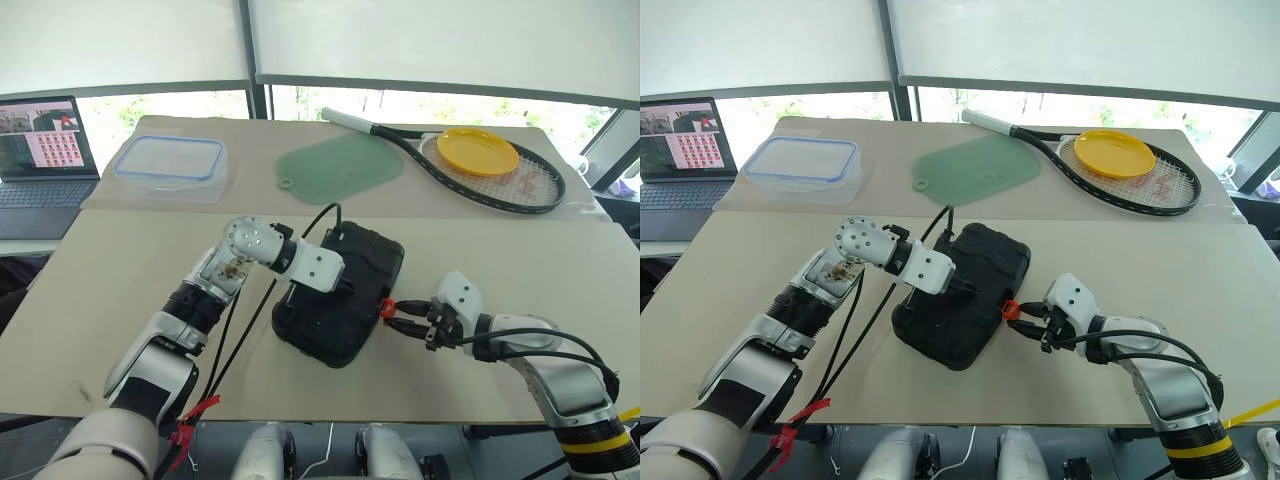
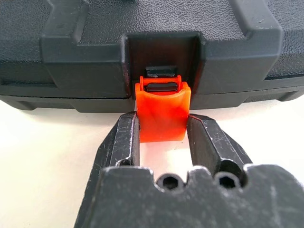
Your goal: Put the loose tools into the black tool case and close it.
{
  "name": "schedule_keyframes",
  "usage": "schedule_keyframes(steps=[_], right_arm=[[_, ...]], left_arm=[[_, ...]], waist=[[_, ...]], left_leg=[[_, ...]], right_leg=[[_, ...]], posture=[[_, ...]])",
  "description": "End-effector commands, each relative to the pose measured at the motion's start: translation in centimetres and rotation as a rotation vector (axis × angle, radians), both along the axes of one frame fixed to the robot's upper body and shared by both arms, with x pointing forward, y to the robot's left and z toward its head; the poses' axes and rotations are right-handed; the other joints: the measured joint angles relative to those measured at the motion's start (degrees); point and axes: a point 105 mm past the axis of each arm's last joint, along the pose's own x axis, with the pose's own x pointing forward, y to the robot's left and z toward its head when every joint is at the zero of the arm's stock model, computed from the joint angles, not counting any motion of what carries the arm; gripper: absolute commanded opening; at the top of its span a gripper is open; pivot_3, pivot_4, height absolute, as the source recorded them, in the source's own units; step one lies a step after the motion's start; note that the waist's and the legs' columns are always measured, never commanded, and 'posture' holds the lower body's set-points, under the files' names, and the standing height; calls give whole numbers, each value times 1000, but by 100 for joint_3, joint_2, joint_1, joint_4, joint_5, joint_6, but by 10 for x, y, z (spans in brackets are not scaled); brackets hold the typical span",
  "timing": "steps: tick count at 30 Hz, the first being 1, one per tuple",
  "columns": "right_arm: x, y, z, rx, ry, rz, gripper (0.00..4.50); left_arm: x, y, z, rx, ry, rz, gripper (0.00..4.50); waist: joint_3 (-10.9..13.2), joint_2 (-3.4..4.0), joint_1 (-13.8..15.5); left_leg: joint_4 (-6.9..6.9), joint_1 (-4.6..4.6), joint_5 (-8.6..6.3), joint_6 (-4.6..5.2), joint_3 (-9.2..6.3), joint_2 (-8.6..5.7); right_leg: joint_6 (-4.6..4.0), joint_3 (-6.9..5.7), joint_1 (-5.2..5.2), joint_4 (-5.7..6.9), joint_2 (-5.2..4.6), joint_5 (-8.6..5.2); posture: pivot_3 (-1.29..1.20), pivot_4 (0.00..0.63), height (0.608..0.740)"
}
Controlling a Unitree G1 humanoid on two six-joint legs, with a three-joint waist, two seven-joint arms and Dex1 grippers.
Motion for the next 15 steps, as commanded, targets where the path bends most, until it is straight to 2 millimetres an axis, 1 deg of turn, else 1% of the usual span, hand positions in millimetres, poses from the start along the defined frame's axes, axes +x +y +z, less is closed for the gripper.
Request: schedule_keyframes(steps=[1, 2, 5, 8, 10, 11, 12, 15], right_arm=[[3, 2, 18, 15, -63, 11, 2414], [2, 0, 17, -4, -66, 10, 2775], [-3, -8, 16, -40, -51, 13, 2775], [-4, -19, 5, -95, -23, 12, 2775], [-2, -20, 2, -104, -17, 6, 2775], [0, -20, 2, -100, -16, -1, 2264], [2, -19, 2, -96, -15, -5, 2053], [5, -14, -1, -108, -20, 15, 1077]], left_arm=[[-2, 12, -38, 134, 89, 37, 0], [-2, 13, -38, 134, 89, 39, 0], [-2, 13, -38, 133, 89, 41, 0], [-4, 12, -39, 131, 90, 37, 0], [-4, 10, -40, 129, 90, 34, 0], [-5, 9, -40, 129, 89, 32, 0], [-5, 8, -40, 129, 89, 30, 0], [-5, 8, -41, 130, 87, 26, 0]], waist=[[0, 0, 1], [0, 0, 5], [0, 0, 19], [0, 0, 22], [0, 0, 22], [0, 0, 23], [0, 0, 23], [0, 0, 32]], left_leg=[[0, 0, 0, 0, 0, 0], [0, 1, 0, 0, 0, 0], [0, 1, 0, 0, 0, 0], [0, 1, 0, 0, 0, 0], [0, 2, 0, 0, 0, 0], [0, 2, 0, 0, 0, 0], [0, 2, 0, 0, 0, -1], [1, 2, 0, 0, 0, -1]], right_leg=[[0, 0, 0, 0, 0, 0], [0, 0, 1, 0, 0, 0], [0, 0, 2, 0, 0, 0], [0, 0, 2, -1, 0, 0], [0, -1, 3, -1, 0, 0], [0, 0, 3, -1, 0, 0], [0, -1, 3, -1, 0, 0], [0, 0, 3, -1, 0, 0]], posture=[[0, 150, 738], [0, 150, 738], [0, 150, 738], [0, 150, 738], [0, 150, 738], [0, 150, 738], [0, 150, 738], [0, 150, 738]])
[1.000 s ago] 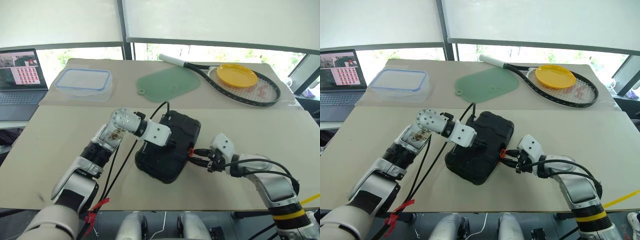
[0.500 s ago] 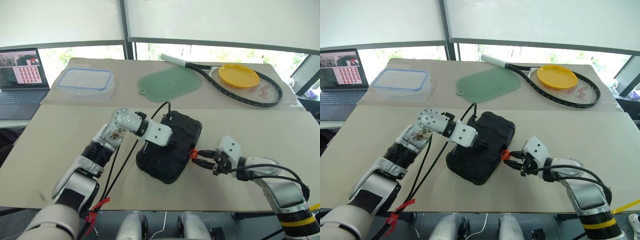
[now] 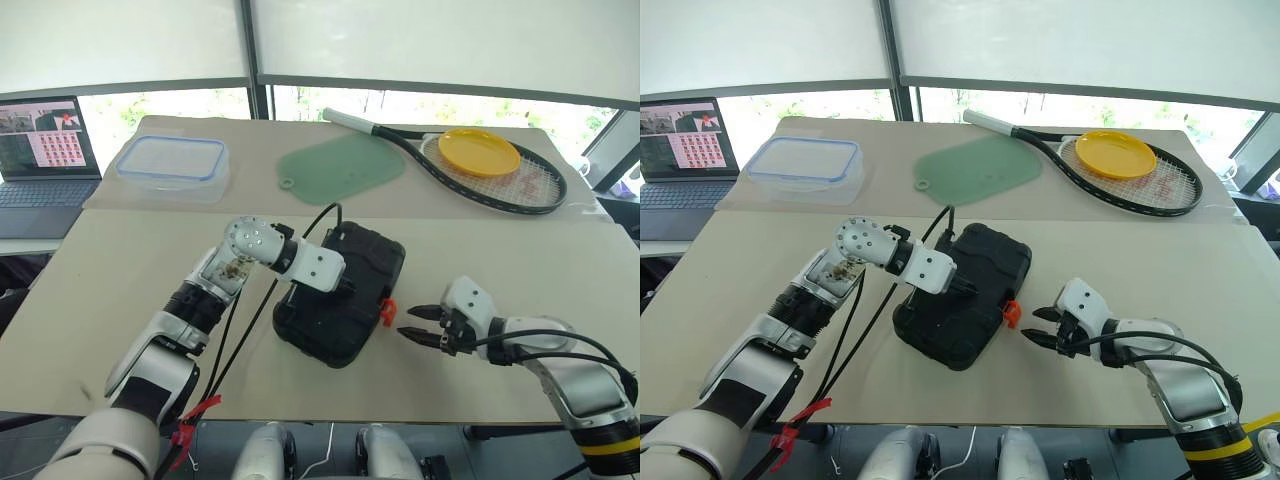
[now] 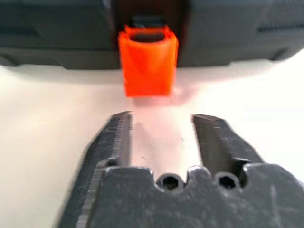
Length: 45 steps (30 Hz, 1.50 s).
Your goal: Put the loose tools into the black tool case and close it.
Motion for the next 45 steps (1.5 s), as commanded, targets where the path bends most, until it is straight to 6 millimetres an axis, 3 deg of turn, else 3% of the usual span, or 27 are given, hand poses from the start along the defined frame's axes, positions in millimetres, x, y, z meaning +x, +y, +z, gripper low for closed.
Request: schedule_keyframes(steps=[1, 3, 13, 23, 35, 45], right_arm=[[6, 9, 7, -5, -49, 37, 714], [8, 13, 6, -8, -53, 49, 67], [11, 41, 8, 27, -67, 99, 67], [8, 47, 50, 130, -131, 104, 67], [1, 51, 50, 110, -109, 133, 67], [1, 58, 69, 89, -130, 204, 67]], left_arm=[[-6, 9, -41, 135, 87, 24, 0], [-5, 10, -41, 136, 87, 24, 0], [-3, 10, -40, 134, 84, 30, 0], [-5, 7, -43, 131, 89, 25, 0], [-4, 5, -45, 131, 85, 21, 0], [-4, 7, -47, 132, 79, 24, 0]], waist=[[0, 0, 12], [0, 0, 14], [-1, 1, 14], [0, 2, 5], [0, 2, -4], [-2, 4, -57]], left_leg=[[0, 0, 0, 0, 0, 0], [0, 0, 0, 0, 0, -1], [1, 1, 0, 0, 0, -1], [2, 2, 0, 0, 0, 1], [1, 3, 0, 0, 0, 1], [1, 8, 0, 0, 0, 4]], right_leg=[[0, 0, 1, 0, 0, 0], [0, 0, 0, 0, 0, 0], [1, 0, 1, 1, 0, 1], [1, 0, 0, 4, 0, 2], [1, -1, 1, 4, 1, 2], [-1, 0, 2, 6, 4, 4]], posture=[[0, 150, 738], [0, 150, 738], [0, 150, 738], [0, 150, 738], [0, 150, 738], [0, 150, 738]])
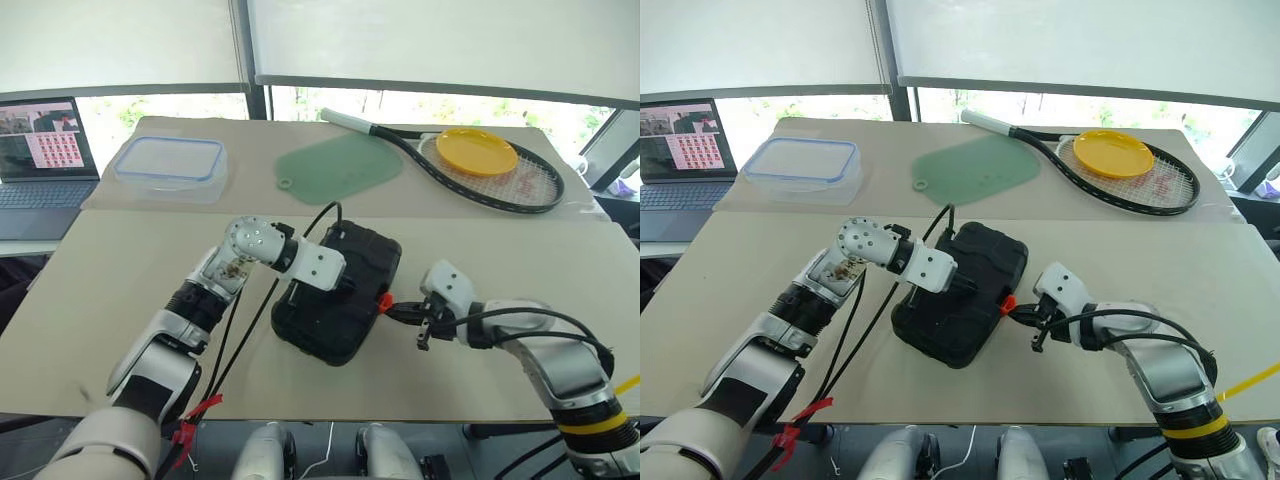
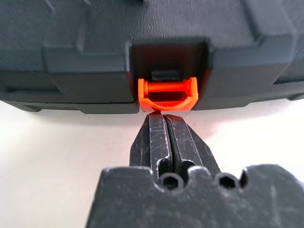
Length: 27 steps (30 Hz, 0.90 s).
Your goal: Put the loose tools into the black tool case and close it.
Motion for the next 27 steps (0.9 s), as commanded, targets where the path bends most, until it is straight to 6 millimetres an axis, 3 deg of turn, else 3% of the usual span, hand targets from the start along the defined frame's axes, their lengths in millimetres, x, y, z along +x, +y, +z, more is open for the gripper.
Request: schedule_keyframes(steps=[1, 6, 11, 12, 16, 17, 18, 20, 24, 27], right_arm=[[-4, 21, 36, 57, -127, 106, 67], [-6, 13, 33, 19, -123, 103, 67], [-6, -13, 40, 1, -125, 46, 67], [-8, -19, 43, -4, -125, 41, 17], [-25, -62, 64, -16, -77, 31, 1005], [-33, -74, 73, -13, -51, 38, 1492], [-42, -84, 82, -5, -32, 59, 1700], [-55, -95, 98, 24, -2, 86, 2450], [-61, -102, 116, 92, 17, 99, 3814], [-62, -102, 118, 119, 24, 107, 3994]], left_arm=[[-8, 6, -47, 141, 94, 14, 0], [-7, 5, -46, 114, 106, 35, 0], [-5, 14, -29, 15, 220, 130, 0], [-3, 18, -24, -8, 246, 158, 264], [6, 74, 6, -81, 325, 349, 1298], [2, 103, 21, -108, 386, 417, 1747], [-5, 128, 36, -138, 445, 468, 1957], [-23, 161, 61, -180, 539, 543, 2730], [-48, 187, 79, -200, 613, 639, 4082], [-63, 196, 79, -203, 636, 682, 4259]], waist=[[-1, -1, -7], [-11, 13, 84], [-9, 15, 63], [-9, 15, 53], [7, 13, -11], [8, 11, -36], [16, 12, -74], [40, 14, -158], [56, 3, -60], [60, 4, 35]], left_leg=[[0, 3, 0, 0, -1, 2], [0, -1, 0, 0, -3, -4], [0, -10, -3, 5, -1, -11], [-2, -12, -4, 5, 0, -10], [-8, -21, -4, 4, -2, -4], [-10, -19, -5, 3, -2, -1], [-12, -17, -5, 2, -2, 2], [-19, -21, -8, -2, 2, 8], [-14, -45, -2, -19, -3, 19], [-10, -46, -3, -19, -1, 3]], right_leg=[[0, -1, 3, 0, 1, 0], [2, -3, 5, -8, -5, -1], [10, -2, 0, -10, -13, 4], [11, -3, -4, -9, -11, 4], [10, -3, -16, -6, -4, 4], [8, -2, -17, -2, 0, 2], [6, -2, -17, -2, 4, 1], [-4, 9, -37, 8, 14, -4], [-3, 5, -61, 15, 22, -7], [6, 0, -72, 11, -5, -6]], posture=[[0, 150, 738], [0, 150, 738], [0, 150, 738], [0, 150, 738], [0, 150, 738], [0, 150, 738], [0, 150, 738], [0, 150, 738], [0, 150, 738], [0, 150, 738]])
